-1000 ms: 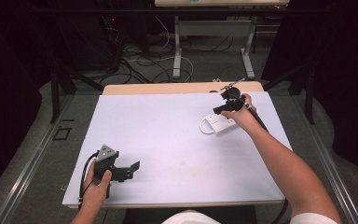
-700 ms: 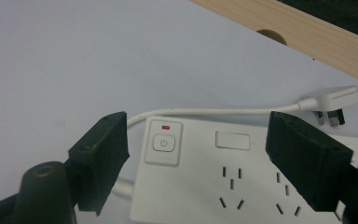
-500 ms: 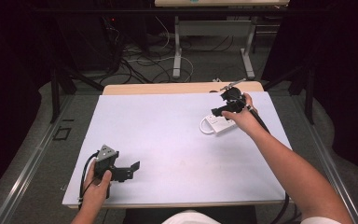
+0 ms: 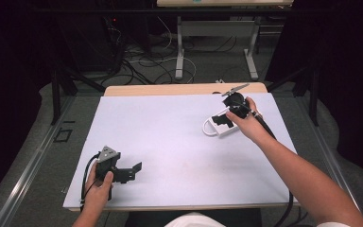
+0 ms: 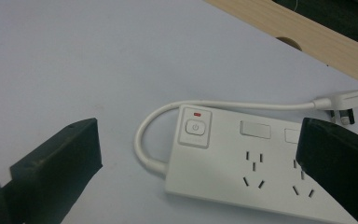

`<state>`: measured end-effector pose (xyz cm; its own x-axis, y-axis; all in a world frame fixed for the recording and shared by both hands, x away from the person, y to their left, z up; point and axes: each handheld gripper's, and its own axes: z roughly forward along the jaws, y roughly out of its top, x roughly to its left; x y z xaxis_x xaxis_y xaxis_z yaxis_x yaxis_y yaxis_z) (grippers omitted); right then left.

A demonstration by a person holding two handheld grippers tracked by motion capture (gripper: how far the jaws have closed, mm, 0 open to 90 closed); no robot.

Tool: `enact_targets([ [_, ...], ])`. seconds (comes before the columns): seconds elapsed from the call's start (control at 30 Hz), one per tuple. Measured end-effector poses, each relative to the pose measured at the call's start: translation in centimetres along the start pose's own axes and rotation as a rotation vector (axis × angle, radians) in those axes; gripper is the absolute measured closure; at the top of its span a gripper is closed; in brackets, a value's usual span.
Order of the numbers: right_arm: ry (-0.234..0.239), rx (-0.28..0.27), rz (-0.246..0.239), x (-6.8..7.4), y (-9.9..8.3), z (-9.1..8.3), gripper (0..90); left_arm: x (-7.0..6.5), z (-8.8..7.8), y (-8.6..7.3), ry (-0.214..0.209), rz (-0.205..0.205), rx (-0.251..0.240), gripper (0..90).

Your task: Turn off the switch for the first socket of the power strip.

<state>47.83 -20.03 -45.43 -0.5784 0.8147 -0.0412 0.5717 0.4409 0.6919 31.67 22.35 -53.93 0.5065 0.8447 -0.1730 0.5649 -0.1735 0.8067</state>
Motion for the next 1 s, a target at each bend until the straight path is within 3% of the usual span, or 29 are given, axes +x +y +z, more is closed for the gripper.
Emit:
enact_targets([
  [0.4,-0.001,-0.021,-0.042,0.9,-0.4,-0.5,0.0,-0.2,0.2,0.0,0.001,0.002,-0.003,0.5],
  [0.53,-0.020,-0.029,-0.028,0.8,-0.8,-0.8,0.0,-0.2,0.1,0.0,-0.002,0.009,0.001,0.5],
  [0.73,-0.011,-0.048,0.002,0.6,-1.4,-1.2,0.0,-0.2,0.1,0.0,0.000,0.008,-0.005,0.5],
  [1.0,-0.007,-0.062,-0.002,0.7,-2.5,-2.2,0.0,-0.2,0.1,0.0,0.000,0.012,-0.006,0.5],
])
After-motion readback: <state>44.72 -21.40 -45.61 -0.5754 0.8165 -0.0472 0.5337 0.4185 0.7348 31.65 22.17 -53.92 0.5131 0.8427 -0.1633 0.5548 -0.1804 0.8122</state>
